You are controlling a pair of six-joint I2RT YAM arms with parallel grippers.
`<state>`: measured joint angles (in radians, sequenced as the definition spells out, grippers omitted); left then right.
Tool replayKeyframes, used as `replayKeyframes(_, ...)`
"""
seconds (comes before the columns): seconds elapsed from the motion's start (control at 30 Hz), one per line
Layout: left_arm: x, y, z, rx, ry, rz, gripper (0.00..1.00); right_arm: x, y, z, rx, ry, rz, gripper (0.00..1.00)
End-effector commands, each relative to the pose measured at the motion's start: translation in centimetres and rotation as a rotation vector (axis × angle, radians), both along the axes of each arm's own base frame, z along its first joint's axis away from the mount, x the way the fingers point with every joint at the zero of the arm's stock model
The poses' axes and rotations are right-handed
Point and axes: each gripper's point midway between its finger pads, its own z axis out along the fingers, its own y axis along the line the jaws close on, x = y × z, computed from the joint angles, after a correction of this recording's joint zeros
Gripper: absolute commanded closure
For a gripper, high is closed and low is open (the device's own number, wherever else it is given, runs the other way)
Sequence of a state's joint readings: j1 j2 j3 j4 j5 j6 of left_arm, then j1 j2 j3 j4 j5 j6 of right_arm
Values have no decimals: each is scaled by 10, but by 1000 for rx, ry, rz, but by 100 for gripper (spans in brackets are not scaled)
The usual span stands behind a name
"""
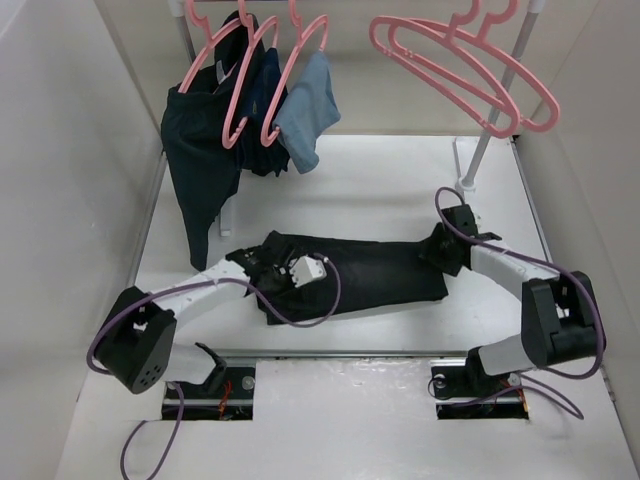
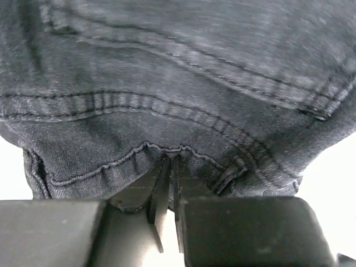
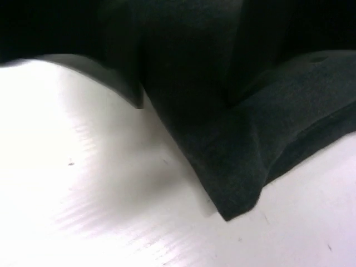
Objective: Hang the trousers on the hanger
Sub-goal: Fold the trousers at the center of the board.
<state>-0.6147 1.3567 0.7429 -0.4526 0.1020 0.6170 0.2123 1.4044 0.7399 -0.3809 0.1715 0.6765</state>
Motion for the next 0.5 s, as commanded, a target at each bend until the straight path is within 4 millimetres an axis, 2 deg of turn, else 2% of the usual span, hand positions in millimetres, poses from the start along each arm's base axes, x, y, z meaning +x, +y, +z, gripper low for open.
replayKeyframes(0.0, -23, 32, -17, 191, -17, -104, 98, 33, 1, 14, 67, -98, 50, 40)
replayKeyframes(0.03, -29, 46, -25, 257, -18, -119, 98, 34, -2, 14, 76, -98, 40, 55)
replayKeyframes(0.13, -34, 55, -31, 316, -44, -161, 98, 37, -23, 16, 102, -114, -28, 100)
replayKeyframes(0.2, -41, 60, -35, 327, -41, -191, 98, 39, -40, 20, 100, -138, -79, 100)
replayKeyframes(0.3, -46, 63, -39, 331, -47, -220, 98, 42, -48, 28, 112, -178, -100, 100)
replayKeyframes(0.33, -42, 62, -36, 329, -71, -213, 98, 41, -46, 28, 113, -177, -69, 95)
replayKeyframes(0.37, -41, 61, -34, 317, -78, -194, 96, 42, -42, 30, 125, -185, -44, 80)
replayKeyframes(0.4, -33, 55, -28, 300, -107, -172, 92, 42, -35, 34, 152, -194, -10, 60)
replayKeyframes(0.43, -28, 49, -20, 273, -131, -149, 90, 40, -35, 33, 152, -183, -11, 44)
replayKeyframes(0.47, -23, 41, -11, 226, -154, -114, 88, 32, -33, 36, 137, -171, 5, 29)
